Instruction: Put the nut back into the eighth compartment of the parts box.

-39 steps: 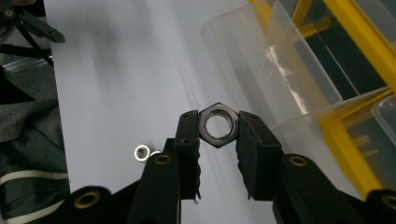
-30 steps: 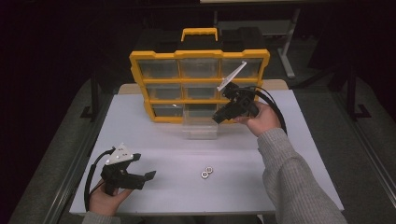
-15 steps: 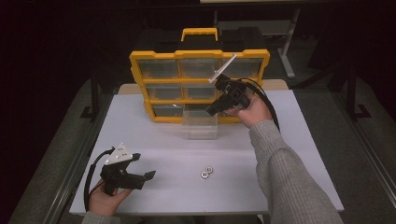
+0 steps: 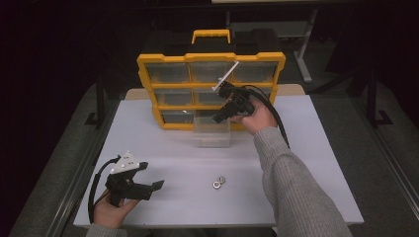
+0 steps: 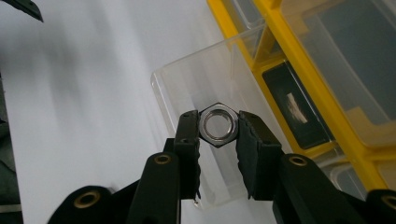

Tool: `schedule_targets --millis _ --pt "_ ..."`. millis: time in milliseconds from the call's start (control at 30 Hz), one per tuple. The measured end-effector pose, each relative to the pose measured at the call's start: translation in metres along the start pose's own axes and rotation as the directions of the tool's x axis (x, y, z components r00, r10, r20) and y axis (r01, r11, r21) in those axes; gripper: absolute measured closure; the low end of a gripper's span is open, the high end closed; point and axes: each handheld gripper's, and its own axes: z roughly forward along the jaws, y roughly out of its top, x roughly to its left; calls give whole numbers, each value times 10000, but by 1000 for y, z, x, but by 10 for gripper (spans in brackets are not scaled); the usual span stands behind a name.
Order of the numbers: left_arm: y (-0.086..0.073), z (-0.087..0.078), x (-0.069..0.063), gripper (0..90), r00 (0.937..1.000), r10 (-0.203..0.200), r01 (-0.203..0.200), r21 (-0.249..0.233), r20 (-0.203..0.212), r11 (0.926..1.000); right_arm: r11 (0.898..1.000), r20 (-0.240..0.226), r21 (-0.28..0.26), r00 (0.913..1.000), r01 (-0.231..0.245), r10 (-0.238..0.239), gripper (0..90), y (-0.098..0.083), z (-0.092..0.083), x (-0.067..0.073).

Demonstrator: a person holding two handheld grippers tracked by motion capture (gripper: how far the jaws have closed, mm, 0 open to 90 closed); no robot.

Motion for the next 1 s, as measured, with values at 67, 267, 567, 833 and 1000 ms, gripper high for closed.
schedule_targets --millis 67,267,567,833,1000 --pt "0 0 0 154 10000 11 -11 34 3 10000 10000 -37 84 10000 8 -7 691 1 6 0" --pt "0 0 0 154 10000 10 -10 -36 12 10000 9997 -90 251 9999 -52 54 691 3 23 1" --pt "0 0 0 154 10000 -79 79 -93 27 9999 9979 -13 558 9994 -332 333 690 -2 43 -7" --pt "0 -1 1 154 10000 -11 12 -91 8 10000 9977 31 398 9985 -546 545 673 -6 49 -14" --pt "-1 -1 1 154 9999 -132 132 -140 21 9998 9983 120 298 9987 -492 489 665 -6 42 -12"
